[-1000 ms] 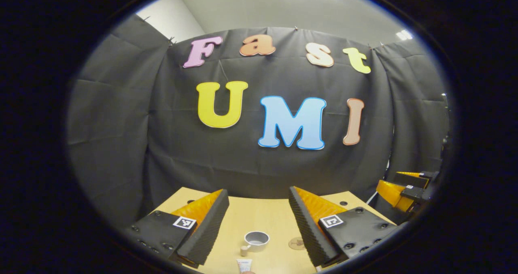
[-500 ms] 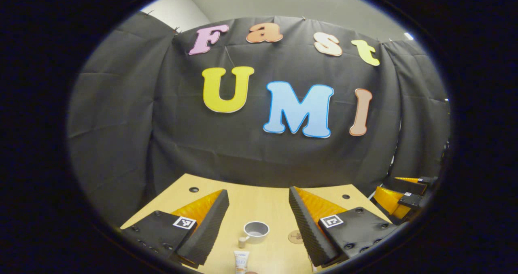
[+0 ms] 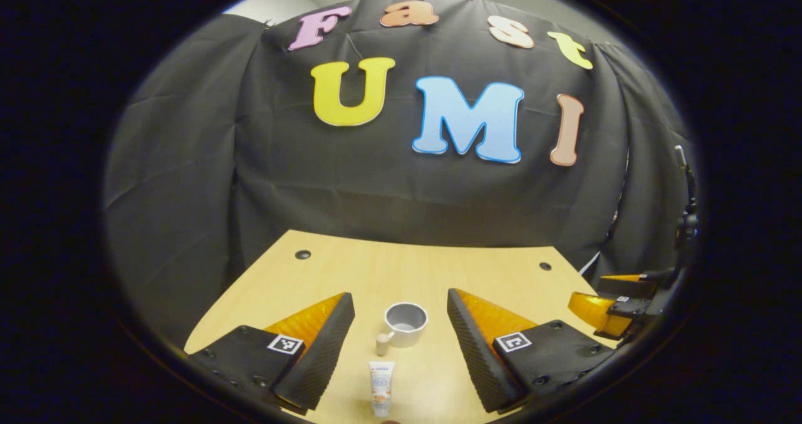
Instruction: Put the toothbrush and toothpaste on the desktop into the cup, then pick up the cup and place it on the coaster on the desktop.
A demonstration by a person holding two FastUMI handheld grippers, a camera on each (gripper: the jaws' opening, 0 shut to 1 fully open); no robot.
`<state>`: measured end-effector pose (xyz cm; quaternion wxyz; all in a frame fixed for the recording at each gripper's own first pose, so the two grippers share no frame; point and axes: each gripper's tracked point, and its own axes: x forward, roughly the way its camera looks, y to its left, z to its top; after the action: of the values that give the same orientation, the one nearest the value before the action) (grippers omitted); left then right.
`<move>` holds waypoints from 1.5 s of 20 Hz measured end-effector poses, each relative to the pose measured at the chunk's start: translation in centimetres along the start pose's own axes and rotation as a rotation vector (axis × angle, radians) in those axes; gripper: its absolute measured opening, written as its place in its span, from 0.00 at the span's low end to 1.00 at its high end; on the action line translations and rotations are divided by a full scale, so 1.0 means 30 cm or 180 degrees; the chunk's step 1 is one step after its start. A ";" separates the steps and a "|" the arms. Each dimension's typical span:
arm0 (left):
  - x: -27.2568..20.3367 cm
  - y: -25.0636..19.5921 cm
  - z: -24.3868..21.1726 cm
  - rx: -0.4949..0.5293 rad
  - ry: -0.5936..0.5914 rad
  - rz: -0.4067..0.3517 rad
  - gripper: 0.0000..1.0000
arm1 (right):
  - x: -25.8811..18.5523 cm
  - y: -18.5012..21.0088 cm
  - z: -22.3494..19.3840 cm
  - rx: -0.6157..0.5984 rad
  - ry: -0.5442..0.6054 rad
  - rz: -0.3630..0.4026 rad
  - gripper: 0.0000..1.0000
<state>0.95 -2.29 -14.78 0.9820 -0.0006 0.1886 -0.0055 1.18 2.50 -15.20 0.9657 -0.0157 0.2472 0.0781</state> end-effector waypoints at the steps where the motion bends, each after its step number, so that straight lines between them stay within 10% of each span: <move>1: 0.011 -0.002 -0.036 0.0012 0.0091 -0.0020 0.94 | 0.013 0.014 -0.036 0.0019 0.0119 0.0026 0.92; 21: 0.174 0.122 -0.796 0.0012 0.1967 -0.0126 0.96 | 0.128 0.141 -0.658 0.0288 0.2353 0.0208 0.94; 30: 0.189 0.211 -0.916 -0.0014 0.2607 0.0055 0.98 | 0.167 0.146 -0.765 0.0206 0.2816 0.0098 0.95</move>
<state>-3.91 4.00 -42.42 0.8258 0.0011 0.5640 0.0033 -6.10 5.95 -37.70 0.7657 -0.0138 0.6391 0.0705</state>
